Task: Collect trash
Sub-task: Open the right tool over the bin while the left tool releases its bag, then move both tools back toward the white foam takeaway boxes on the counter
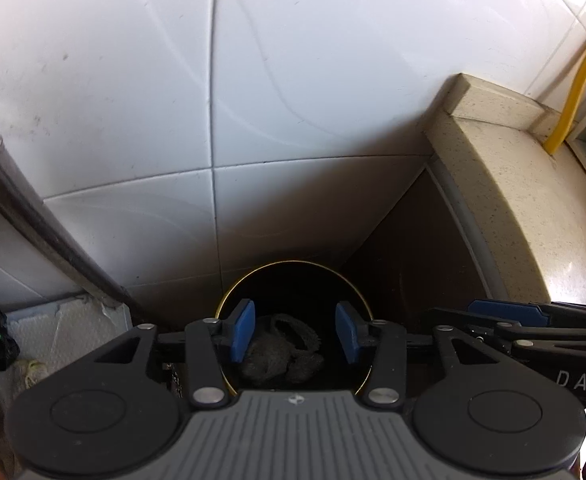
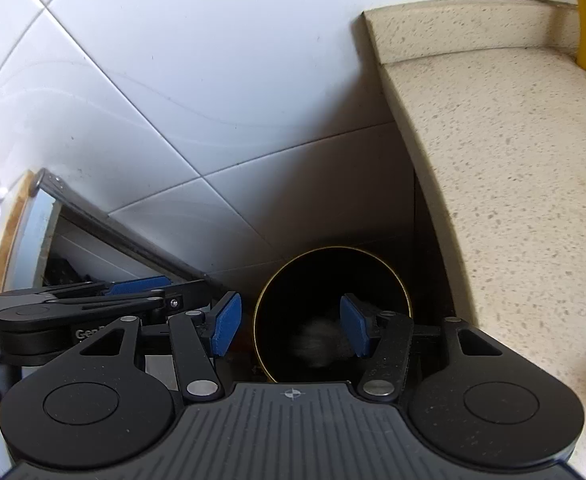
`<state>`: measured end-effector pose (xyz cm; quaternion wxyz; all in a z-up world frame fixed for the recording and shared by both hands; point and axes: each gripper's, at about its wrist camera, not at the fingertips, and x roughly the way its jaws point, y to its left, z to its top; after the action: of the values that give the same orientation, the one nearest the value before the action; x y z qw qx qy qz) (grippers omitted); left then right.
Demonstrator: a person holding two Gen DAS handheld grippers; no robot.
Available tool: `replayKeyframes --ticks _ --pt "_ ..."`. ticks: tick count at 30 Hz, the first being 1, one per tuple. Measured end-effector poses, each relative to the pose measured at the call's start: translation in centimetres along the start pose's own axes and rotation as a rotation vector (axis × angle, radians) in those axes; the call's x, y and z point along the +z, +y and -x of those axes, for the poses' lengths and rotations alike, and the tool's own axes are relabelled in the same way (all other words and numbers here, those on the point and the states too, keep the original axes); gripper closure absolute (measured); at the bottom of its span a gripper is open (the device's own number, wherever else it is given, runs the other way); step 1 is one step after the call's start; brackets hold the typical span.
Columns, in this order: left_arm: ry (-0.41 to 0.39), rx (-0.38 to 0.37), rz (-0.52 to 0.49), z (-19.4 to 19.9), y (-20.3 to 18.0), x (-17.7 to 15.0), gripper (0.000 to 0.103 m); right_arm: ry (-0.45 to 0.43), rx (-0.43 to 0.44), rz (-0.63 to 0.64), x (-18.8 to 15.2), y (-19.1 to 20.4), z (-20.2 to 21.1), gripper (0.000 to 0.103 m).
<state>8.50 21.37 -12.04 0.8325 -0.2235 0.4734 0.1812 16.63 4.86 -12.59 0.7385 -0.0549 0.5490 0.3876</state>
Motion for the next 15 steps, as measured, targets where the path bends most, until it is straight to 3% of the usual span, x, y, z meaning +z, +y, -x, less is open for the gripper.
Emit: replayKeyframes --ticks 11,15 --pt "-0.124 0.076 -0.200 2.8 -4.6 0.6 0.060 -0.087 -0.011 -0.020 -0.4 -0.4 4.0 0.040" --pt "-0.153 0.056 -0.260 3.6 -6.5 0.8 0.058 -0.145 -0.031 -0.034 -0.6 -1.0 6.2 0.036"
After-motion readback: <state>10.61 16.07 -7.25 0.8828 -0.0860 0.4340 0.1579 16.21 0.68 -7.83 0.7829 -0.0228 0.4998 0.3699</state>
